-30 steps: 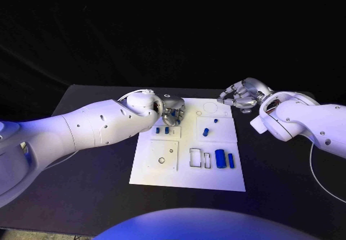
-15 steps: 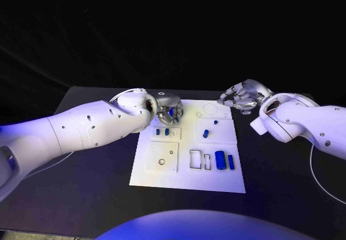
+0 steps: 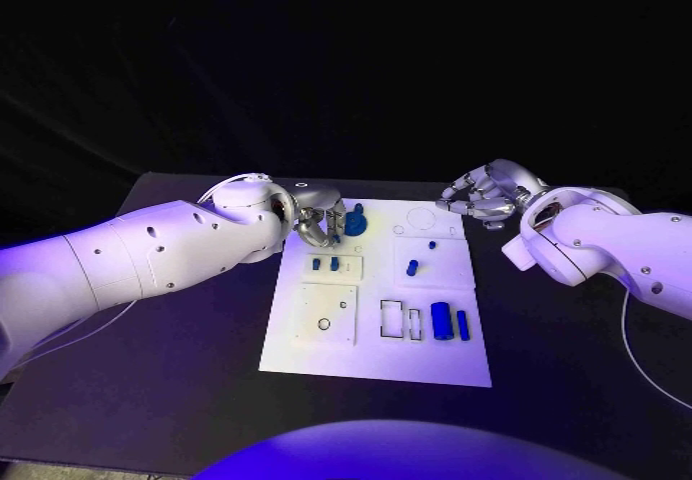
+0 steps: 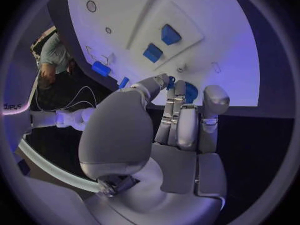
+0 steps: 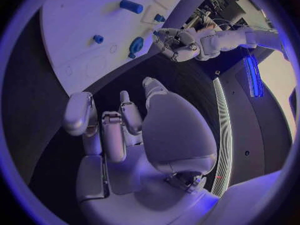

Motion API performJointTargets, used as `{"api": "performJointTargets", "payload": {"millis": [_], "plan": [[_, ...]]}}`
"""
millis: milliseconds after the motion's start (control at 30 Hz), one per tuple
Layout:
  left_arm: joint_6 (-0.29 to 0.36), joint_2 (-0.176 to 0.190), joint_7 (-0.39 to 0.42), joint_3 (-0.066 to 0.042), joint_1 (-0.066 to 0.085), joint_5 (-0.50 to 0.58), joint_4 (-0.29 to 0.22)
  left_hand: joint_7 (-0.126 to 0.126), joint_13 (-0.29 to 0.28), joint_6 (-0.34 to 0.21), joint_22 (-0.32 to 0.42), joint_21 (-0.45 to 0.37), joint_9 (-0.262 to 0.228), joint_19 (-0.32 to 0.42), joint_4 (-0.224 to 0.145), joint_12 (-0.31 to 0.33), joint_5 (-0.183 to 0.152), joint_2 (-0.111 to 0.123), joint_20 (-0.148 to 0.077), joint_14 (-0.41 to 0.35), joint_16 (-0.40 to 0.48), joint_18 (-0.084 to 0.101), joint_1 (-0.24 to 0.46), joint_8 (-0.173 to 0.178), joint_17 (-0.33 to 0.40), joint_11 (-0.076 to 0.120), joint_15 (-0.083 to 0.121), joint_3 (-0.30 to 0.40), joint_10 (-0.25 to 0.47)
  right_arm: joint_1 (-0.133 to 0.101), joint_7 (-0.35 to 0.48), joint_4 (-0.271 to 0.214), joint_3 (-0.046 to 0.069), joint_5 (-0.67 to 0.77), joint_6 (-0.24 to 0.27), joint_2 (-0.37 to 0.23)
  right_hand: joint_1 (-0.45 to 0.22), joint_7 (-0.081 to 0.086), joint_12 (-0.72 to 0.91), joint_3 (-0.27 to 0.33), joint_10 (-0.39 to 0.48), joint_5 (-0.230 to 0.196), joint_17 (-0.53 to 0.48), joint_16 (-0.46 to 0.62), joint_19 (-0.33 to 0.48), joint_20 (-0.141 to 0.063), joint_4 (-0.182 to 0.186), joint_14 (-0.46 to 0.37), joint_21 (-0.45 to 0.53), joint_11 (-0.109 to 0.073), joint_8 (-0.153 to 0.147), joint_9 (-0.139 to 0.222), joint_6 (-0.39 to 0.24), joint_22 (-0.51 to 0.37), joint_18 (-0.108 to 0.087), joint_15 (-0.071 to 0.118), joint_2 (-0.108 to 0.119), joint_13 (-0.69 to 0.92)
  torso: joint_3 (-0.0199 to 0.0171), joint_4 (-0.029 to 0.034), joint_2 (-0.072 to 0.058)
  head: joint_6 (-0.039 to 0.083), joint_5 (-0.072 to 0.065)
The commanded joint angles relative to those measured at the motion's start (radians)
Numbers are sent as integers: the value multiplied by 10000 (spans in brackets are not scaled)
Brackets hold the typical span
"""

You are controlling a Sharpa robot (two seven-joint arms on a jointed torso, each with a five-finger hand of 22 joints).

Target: Assemble the parts on the task board

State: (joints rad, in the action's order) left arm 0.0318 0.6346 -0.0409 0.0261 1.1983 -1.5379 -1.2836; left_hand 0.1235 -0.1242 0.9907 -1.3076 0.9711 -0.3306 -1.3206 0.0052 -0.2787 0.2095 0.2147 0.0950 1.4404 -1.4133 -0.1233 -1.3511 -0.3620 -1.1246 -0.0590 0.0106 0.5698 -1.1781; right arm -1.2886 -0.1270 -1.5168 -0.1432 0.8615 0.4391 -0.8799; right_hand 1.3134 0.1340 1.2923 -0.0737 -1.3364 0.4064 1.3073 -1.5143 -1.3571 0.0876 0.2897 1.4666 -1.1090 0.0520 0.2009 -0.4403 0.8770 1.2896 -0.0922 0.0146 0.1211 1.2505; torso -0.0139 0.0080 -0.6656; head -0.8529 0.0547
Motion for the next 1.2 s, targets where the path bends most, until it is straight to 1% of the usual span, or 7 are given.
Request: {"api": "performJointTargets", "payload": {"millis": [33, 233, 467, 600, 733, 900, 1200], "plan": [[-428, 15, -121, -5, 5, 288, 76, 6, 16, 38, -1095, -29, 15, -43, -23, 54, 45, -21, 14, 42, 19, 89, 91, 68, 10, -6, -13, -15, -67, 10, 61, 5, 0, 131, -90, 8, -39, -1, -9, -54, 26, 46, 1094, 59, 51, 3, -6, 658, 33, -3, 35, -10, 8, -9, -139, 45, 63, 3, 12, 2, 3, -4, 5], [-510, 40, -159, -2, 2, 416, 177, 6, 17, 30, -1089, -49, 15, -32, -30, 75, 42, -11, 15, 31, 31, 85, 96, 82, 40, -5, -14, -21, -78, 16, 59, 12, 0, 131, -89, 11, -39, -1, -9, -54, 26, 46, 1094, 59, 51, 3, -6, 658, 33, -3, 35, -10, 8, -9, -139, 45, 63, 3, -5, -23, -7, -13, 66], [-537, 32, -183, -1, 2, 478, 226, 6, 17, 29, -1090, -46, 15, -32, -32, 79, 40, -9, 15, 31, 29, 86, 97, 85, 36, -5, -14, -22, -82, 19, 48, 20, 0, 134, -92, 5, -36, -7, -28, -78, 33, 51, 1069, 74, 54, -1, -10, 654, 57, -9, 50, -18, 18, -19, -141, 52, 75, -22, -14, -32, -13, -33, 72], [-566, 6, -206, -1, 2, 486, 248, 6, 17, 29, -1085, -67, 14, -21, -36, 90, 35, -10, 15, 29, 29, 82, 98, 91, 35, -3, -14, -23, -95, 19, 37, 20, 0, 135, -106, 5, -36, -7, -28, -78, 33, 51, 1069, 74, 54, -1, -10, 654, 57, -9, 50, -18, 18, -19, -141, 52, 75, -22, -15, -20, -10, -49, 52], [-597, -41, -214, 0, 2, 481, 300, 6, 17, 29, -1085, -67, 14, -21, -36, 90, 35, -10, 15, 29, 29, 82, 98, 91, 35, -3, -14, -23, -95, 20, 29, 16, 0, 136, -118, 6, -36, -7, -28, -78, 33, 51, 1069, 74, 54, -1, -10, 654, 57, -9, 50, -18, 18, -19, -141, 52, 75, -22, -16, -27, -15, -43, 64], [-683, -101, -225, 7, 1, 479, 355, 5, 15, 31, -1088, -57, 13, -24, -39, 96, 32, -15, 16, 29, 29, 84, 96, 95, 33, -2, -13, -22, -106, 20, 24, 15, 0, 136, -124, 4, -36, -7, -28, -78, 33, 51, 1069, 74, 54, -1, -10, 654, 57, -9, 50, -18, 18, -19, -141, 52, 75, -22, -8, -31, -13, -56, 67], [-818, -144, -237, 25, 1, 479, 403, 7, 14, 31, -1081, -84, 11, -9, -40, 114, 14, -15, 16, 17, 38, 79, 105, 105, 60, -2, -13, -28, -123, 20, 21, 14, 0, 137, -125, 2, -40, -10, -27, -99, 24, 57, 1080, 73, 51, -6, -9, 658, 66, -13, 60, -24, 18, -22, -141, 56, 87, -24, -10, -19, -3, -71, 55]]}}
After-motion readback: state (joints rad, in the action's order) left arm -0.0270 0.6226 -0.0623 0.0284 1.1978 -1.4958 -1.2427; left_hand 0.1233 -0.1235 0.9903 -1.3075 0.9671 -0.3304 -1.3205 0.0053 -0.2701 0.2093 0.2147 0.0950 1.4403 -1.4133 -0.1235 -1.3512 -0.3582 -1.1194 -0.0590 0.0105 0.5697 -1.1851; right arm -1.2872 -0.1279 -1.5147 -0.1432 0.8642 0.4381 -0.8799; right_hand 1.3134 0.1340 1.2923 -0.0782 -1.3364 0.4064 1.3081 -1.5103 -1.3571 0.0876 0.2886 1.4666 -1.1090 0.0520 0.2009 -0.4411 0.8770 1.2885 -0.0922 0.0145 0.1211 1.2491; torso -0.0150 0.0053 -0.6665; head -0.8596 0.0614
